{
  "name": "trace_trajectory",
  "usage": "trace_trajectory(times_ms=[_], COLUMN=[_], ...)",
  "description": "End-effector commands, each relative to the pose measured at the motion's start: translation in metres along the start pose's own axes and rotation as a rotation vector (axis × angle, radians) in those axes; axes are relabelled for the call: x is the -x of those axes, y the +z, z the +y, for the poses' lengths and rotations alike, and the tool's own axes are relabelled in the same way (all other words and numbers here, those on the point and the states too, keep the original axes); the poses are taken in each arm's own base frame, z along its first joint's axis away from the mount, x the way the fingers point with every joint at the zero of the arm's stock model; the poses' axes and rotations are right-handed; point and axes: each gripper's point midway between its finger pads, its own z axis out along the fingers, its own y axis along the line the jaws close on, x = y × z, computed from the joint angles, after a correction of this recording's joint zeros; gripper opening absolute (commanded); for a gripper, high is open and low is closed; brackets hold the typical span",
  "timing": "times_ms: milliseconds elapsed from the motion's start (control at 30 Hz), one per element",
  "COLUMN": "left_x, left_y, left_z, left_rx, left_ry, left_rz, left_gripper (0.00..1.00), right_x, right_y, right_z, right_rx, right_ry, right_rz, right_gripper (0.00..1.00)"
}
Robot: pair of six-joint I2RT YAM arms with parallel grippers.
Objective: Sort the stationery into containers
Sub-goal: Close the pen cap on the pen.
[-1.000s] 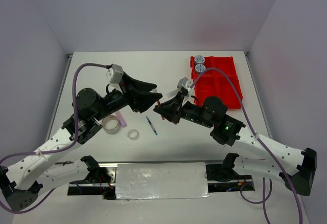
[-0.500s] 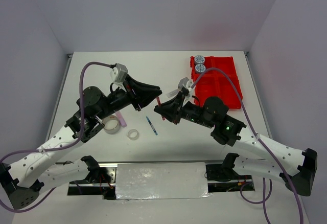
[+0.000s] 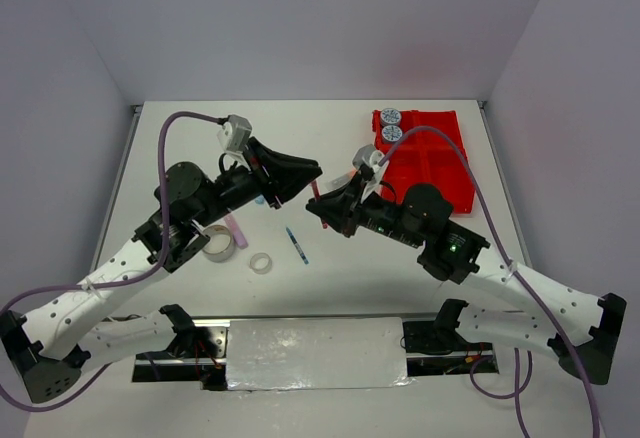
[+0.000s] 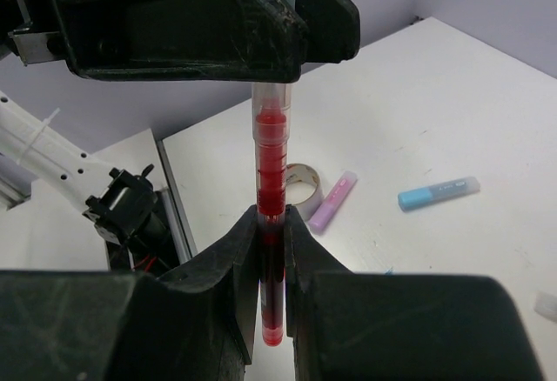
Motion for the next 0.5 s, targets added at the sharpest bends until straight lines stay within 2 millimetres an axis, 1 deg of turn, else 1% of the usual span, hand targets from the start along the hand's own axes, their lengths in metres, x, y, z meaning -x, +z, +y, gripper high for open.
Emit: trace_trajectory(times_ms=[0, 33, 67, 133, 167, 200, 233, 267, 300, 333, 400, 433, 467], left_x=[-0.056, -0.061, -0.071, -0.083, -0.096, -0.102, -0.111, -0.128, -0.136, -0.153, -0.171, -0.184, -0.189], left_y=[-0.002, -0.002, -0.002, -0.004, -0.007, -0.008, -0.01, -0.013, -0.015, -0.021, -0.027, -0.034, -0.037], left_z=[0.02, 0.023, 0.027, 0.032, 0.036, 0.039, 0.041, 0.047, 0.049, 0.055, 0.059, 0.065, 0.067], left_rx=[0.057, 0.065, 0.074, 0.083, 0.094, 0.104, 0.105, 0.115, 0.119, 0.133, 0.14, 0.163, 0.17], left_ry=[-0.069, -0.078, -0.086, -0.099, -0.111, -0.124, -0.132, -0.15, -0.16, -0.181, -0.203, -0.216, -0.221], left_rz=[0.176, 0.189, 0.214, 0.246, 0.273, 0.285, 0.306, 0.345, 0.361, 0.398, 0.434, 0.462, 0.47], left_gripper=[0.0, 0.0, 0.0, 0.0, 0.0, 0.0, 0.0, 0.0, 0.0, 0.0, 0.0, 0.0, 0.0], right_x=[0.127, 0.132, 0.146, 0.155, 0.169, 0.174, 0.182, 0.196, 0.2, 0.215, 0.226, 0.24, 0.243], right_y=[-0.009, -0.008, -0.009, -0.005, -0.008, -0.007, -0.009, -0.013, -0.011, -0.016, -0.018, -0.024, -0.025], right_z=[0.025, 0.026, 0.028, 0.025, 0.026, 0.022, 0.024, 0.03, 0.029, 0.031, 0.033, 0.035, 0.038], right_rx=[0.06, 0.064, 0.066, 0.053, 0.051, 0.042, 0.05, 0.071, 0.065, 0.062, 0.064, 0.065, 0.081], right_ry=[-0.1, -0.106, -0.121, -0.133, -0.147, -0.155, -0.162, -0.176, -0.183, -0.202, -0.221, -0.231, -0.236], right_rz=[-0.36, -0.368, -0.394, -0.405, -0.431, -0.443, -0.456, -0.481, -0.484, -0.512, -0.522, -0.547, -0.548], right_gripper=[0.0, 0.0, 0.0, 0.0, 0.0, 0.0, 0.0, 0.0, 0.0, 0.0, 0.0, 0.0, 0.0])
